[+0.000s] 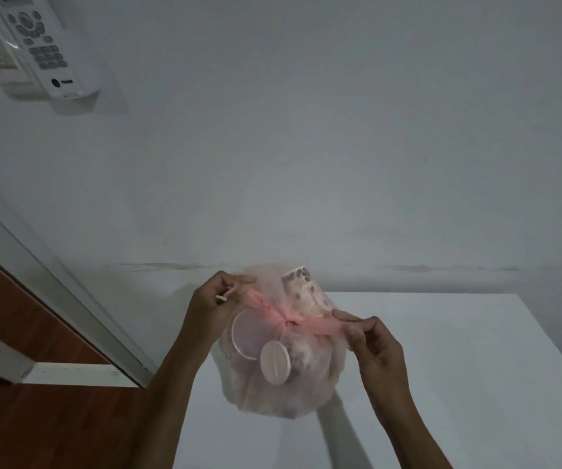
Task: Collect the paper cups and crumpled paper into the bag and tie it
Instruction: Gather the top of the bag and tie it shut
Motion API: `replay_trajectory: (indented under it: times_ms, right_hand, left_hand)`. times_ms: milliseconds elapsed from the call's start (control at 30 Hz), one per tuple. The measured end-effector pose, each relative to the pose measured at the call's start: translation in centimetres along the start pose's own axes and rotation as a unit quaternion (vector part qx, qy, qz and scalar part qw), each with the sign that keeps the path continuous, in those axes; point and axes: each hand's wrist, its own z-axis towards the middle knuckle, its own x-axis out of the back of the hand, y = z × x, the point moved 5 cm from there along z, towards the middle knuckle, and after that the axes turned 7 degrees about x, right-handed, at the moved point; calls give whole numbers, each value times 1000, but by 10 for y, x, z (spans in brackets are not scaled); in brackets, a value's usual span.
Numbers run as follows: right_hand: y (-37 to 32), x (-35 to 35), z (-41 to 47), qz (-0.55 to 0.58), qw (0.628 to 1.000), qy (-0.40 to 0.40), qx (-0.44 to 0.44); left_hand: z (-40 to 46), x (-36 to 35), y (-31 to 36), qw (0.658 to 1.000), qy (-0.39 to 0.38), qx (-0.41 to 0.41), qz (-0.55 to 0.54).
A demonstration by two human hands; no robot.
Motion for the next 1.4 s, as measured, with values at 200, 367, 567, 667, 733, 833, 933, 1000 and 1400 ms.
replay_trajectory:
  times_ms: [200,367,567,667,733,833,933,1000,1400]
  right_hand:
    - [-1,-41,27,286,950,60,-108]
    - [1,-36,41,302,938,122,-119]
    - [12,-14,42,288,936,166,-119]
    - [18,-3,39,292,929,181,-139]
    - [17,6,43,288,928,193,-137]
    - [17,15,51,279,926,212,-142]
    - [24,22,49,264,922,237,-152]
    - [28,32,47,231,929,250,-145]
    - [24,60,26,-85,983,156,-46]
  left_hand:
    - [-17,-23,30,991,-19,11,-135]
    - [-20,-38,24,920,-90,106,-365]
    - [-21,-54,6,896,-41,160,-413]
    - [-21,-58,3,892,-39,167,-417]
    - [-19,-58,7,899,-43,169,-401]
    - [-14,-56,12,915,-38,172,-364]
    - [-17,-62,13,928,-48,162,-331]
    - [-22,-71,8,934,-51,161,-314]
    - [-24,-63,-25,997,68,38,-17]
